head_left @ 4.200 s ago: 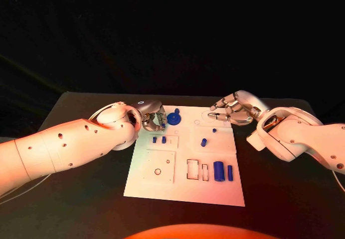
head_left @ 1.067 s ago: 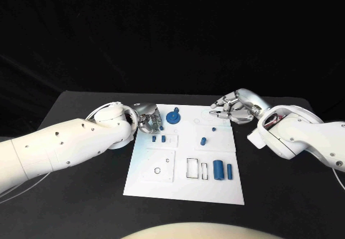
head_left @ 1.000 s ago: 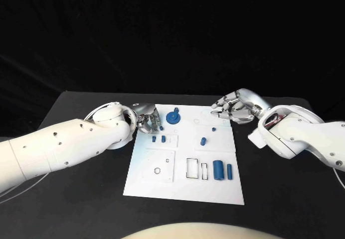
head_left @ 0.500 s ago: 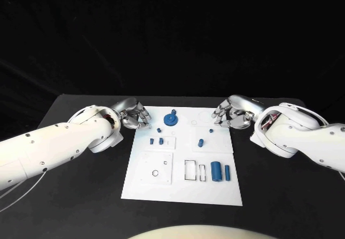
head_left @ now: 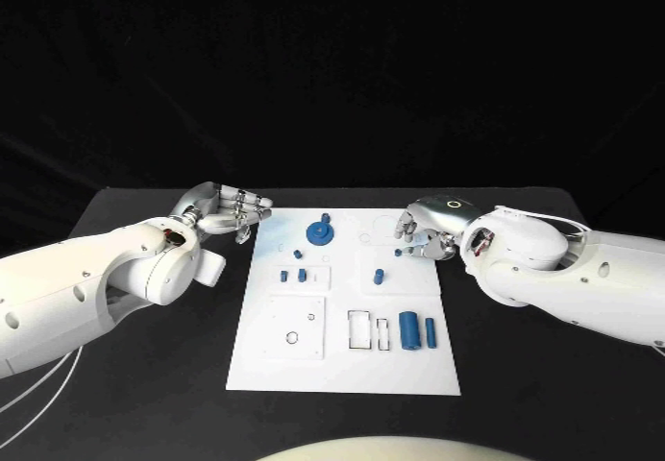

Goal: Assemble the parts on the task board

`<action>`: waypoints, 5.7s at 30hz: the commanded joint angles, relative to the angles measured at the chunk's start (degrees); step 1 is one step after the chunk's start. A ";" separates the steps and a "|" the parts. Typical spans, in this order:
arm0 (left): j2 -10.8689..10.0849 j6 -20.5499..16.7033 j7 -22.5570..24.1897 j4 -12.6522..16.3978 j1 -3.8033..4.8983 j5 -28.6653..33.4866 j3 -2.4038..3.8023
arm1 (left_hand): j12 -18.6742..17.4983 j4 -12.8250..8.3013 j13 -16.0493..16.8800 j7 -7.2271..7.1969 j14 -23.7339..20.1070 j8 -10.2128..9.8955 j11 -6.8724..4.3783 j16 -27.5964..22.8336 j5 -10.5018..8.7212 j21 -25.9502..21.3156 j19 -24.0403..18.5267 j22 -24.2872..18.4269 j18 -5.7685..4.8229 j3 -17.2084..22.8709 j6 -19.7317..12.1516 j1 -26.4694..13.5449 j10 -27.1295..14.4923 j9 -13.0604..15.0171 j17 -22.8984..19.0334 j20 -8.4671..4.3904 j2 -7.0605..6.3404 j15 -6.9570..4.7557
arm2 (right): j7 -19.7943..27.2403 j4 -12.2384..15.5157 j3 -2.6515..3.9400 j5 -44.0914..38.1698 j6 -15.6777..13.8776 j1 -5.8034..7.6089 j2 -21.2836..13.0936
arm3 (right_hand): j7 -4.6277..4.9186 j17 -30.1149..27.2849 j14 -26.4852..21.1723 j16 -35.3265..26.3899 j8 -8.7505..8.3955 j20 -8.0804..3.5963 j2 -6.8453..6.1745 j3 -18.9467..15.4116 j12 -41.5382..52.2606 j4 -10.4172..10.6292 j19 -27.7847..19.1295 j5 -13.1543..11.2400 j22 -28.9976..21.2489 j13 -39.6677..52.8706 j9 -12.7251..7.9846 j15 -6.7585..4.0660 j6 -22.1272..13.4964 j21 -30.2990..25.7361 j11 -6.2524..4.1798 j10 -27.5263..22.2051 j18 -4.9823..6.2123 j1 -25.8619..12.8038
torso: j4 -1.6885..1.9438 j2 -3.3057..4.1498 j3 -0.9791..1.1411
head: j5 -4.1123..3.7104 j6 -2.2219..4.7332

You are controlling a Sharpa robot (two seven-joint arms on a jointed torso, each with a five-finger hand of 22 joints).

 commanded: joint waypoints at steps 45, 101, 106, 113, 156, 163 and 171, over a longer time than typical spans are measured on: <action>-2.17 0.40 4.61 2.18 0.07 12.58 0.01 | 0.01 -1.11 0.05 0.73 -0.86 -0.32 0.57 -1.52 -0.12 -1.00 0.03 -0.65 0.56 -0.45 -0.69 0.50 -1.64 -0.80 -1.78 0.19 0.54 0.41 | -1.72 -4.35 -0.04 -5.07 4.64 -2.51 4.38 | -0.78 1.21 3.22 1.61 -0.83 -0.80 -0.86 9.04 -3.52 -1.27 1.64 1.33 8.88 -4.43 0.01 -0.34 4.34 2.84 -0.88 5.21 -1.54 -0.08 | -0.02 0.00 0.11 | 0.27 -0.68; -0.36 0.34 4.26 1.09 0.05 12.99 -0.05 | 0.07 -1.49 0.04 1.17 -1.16 -0.43 0.97 -2.07 -0.10 -1.83 -0.16 -1.31 0.69 -0.28 -1.57 0.64 -2.65 -1.29 -2.75 0.39 1.09 0.70 | -0.41 9.96 0.81 -0.44 -4.16 -2.72 6.88 | -1.73 1.27 3.19 1.93 -0.16 -1.13 -0.54 11.41 -4.84 -3.10 2.93 1.36 10.42 -4.94 1.27 -1.35 7.37 5.20 -1.84 9.37 -2.08 -3.27 | -0.29 -0.12 0.00 | 7.20 -1.52; 0.42 0.40 4.35 1.36 0.05 13.12 -0.07 | 0.09 -1.50 0.05 1.16 -1.47 -0.41 0.97 -2.59 -0.10 -2.30 -0.53 -1.71 0.81 -0.26 -1.57 0.65 -2.66 -1.30 -3.55 0.39 1.12 0.71 | 0.15 8.46 0.53 -0.20 -3.72 -4.44 9.86 | -1.72 1.28 3.19 1.94 -0.19 -1.13 -0.53 11.43 -4.88 -3.13 2.89 1.40 10.38 -4.95 1.27 -1.36 7.34 5.11 -1.83 9.36 -2.06 -3.29 | -0.34 -0.15 -0.12 | 8.04 -1.85; 1.15 0.52 4.32 1.66 0.06 13.17 -0.07 | 0.11 -1.51 0.05 1.16 -1.62 -0.40 0.97 -2.81 -0.10 -2.58 -0.75 -1.96 0.88 -0.26 -1.57 0.64 -2.67 -1.31 -3.88 0.40 1.14 0.71 | 0.49 6.72 0.35 -0.23 -3.63 -6.43 12.62 | -1.68 1.25 3.17 1.93 -0.27 -1.13 -0.49 11.51 -5.03 -3.24 2.81 1.52 10.32 -4.98 1.29 -1.35 7.24 4.95 -1.80 9.30 -2.02 -3.34 | -0.25 -0.08 -0.06 | 9.12 -2.36; 2.06 1.01 3.79 2.17 0.07 13.16 -0.09 | 0.23 -1.52 0.09 1.16 -1.82 -0.33 0.99 -3.04 -0.12 -2.84 -0.88 -2.14 0.92 -0.31 -1.61 0.55 -2.75 -1.37 -4.13 0.44 1.19 0.74 | 0.42 3.23 -0.09 -0.84 -1.15 -9.29 15.63 | -1.57 1.32 3.17 2.01 -0.45 -1.09 -0.44 11.49 -5.35 -3.33 2.81 1.57 10.36 -5.02 1.36 -1.27 7.07 4.93 -1.69 9.36 -2.02 -3.99 | -0.30 -0.10 -0.05 | 11.06 -3.87; 2.04 1.09 3.71 2.15 0.07 13.14 -0.09 | 0.23 -1.52 0.09 1.16 -1.82 -0.33 0.99 -3.04 -0.12 -2.84 -0.88 -2.14 0.92 -0.31 -1.61 0.55 -2.75 -1.37 -4.13 0.44 1.19 0.74 | 0.26 3.03 -0.09 -0.91 -1.10 -9.34 15.88 | -1.57 1.32 3.17 2.01 -0.45 -1.09 -0.44 11.49 -5.35 -3.33 2.81 1.57 10.36 -5.02 1.36 -1.27 7.07 4.93 -1.69 9.36 -2.02 -3.99 | -0.25 -0.13 -0.07 | 11.14 -3.83; 2.03 1.11 3.63 2.15 0.07 13.12 -0.09 | 0.23 -1.52 0.09 1.16 -1.82 -0.33 0.99 -3.04 -0.12 -2.84 -0.88 -2.14 0.92 -0.31 -1.61 0.55 -2.75 -1.37 -4.13 0.44 1.19 0.74 | 0.39 2.82 -0.09 -0.99 -0.79 -9.40 16.27 | -1.58 1.32 3.17 2.02 -0.47 -1.08 -0.41 11.48 -5.40 -3.35 2.79 1.50 10.34 -5.02 1.38 -1.26 7.06 4.88 -1.69 9.39 -2.01 -4.11 | -0.27 -0.11 -0.09 | 11.25 -3.87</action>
